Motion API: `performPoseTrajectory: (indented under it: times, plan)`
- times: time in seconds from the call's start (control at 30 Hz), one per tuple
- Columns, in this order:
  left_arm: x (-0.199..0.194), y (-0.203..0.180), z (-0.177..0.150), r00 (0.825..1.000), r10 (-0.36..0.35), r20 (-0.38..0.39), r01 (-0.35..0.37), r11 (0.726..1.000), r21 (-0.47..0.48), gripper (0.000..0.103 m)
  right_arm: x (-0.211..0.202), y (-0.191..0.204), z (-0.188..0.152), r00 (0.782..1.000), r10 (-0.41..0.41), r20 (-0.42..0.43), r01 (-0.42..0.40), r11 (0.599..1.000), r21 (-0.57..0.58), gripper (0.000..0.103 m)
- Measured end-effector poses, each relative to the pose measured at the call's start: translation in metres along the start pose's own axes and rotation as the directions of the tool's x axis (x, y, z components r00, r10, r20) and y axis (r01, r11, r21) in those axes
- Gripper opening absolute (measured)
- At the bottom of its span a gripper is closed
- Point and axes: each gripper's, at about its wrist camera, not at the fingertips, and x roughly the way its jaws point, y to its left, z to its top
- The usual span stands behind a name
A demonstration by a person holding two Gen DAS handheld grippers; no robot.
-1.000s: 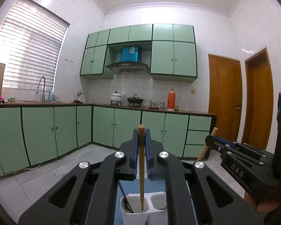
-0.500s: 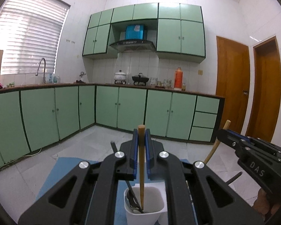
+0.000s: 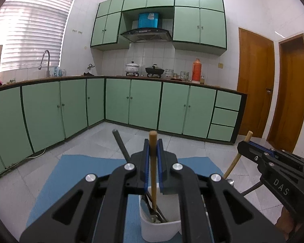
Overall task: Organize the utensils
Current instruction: 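Open both tools to release the wooden chopsticks and withdraw, then reach the right tool down and grasp a gold-banded black chopstick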
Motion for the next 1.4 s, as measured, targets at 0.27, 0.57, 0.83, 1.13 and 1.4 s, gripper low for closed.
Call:
performPoseTrajectory:
  times: [0.27, 0.57, 0.83, 1.13, 1.4]
  plan:
    - [-0.008, 0.000, 0.002, 1.000, -0.002, 0.003, 0.002, 1.000, -0.004, 0.013, -0.006, 0.001, 0.003, 1.000, 0.007, 0.003, -0.007, 1.000, 0.000, 0.008]
    - [-0.041, -0.002, 0.006, 0.998, 0.001, 0.064, -0.001, 1.000, -0.003, 0.052, -0.040, -0.013, 0.011, 0.997, -0.021, 0.072, 0.020, 1.000, 0.018, 0.028]
    - [-0.081, -0.002, -0.008, 0.995, 0.015, 0.096, -0.015, 1.000, -0.008, 0.081, -0.080, -0.018, 0.001, 0.992, -0.040, 0.123, 0.035, 0.999, 0.041, 0.055]
    - [-0.128, 0.000, -0.035, 0.997, 0.026, 0.072, -0.025, 1.000, -0.006, 0.095, -0.127, -0.013, -0.025, 0.986, -0.048, 0.158, 0.042, 0.998, 0.041, 0.076]
    - [-0.160, 0.003, -0.068, 1.000, 0.026, 0.016, -0.026, 1.000, 0.005, 0.097, -0.154, -0.011, -0.063, 0.991, -0.056, 0.122, 0.050, 0.997, 0.051, 0.090]
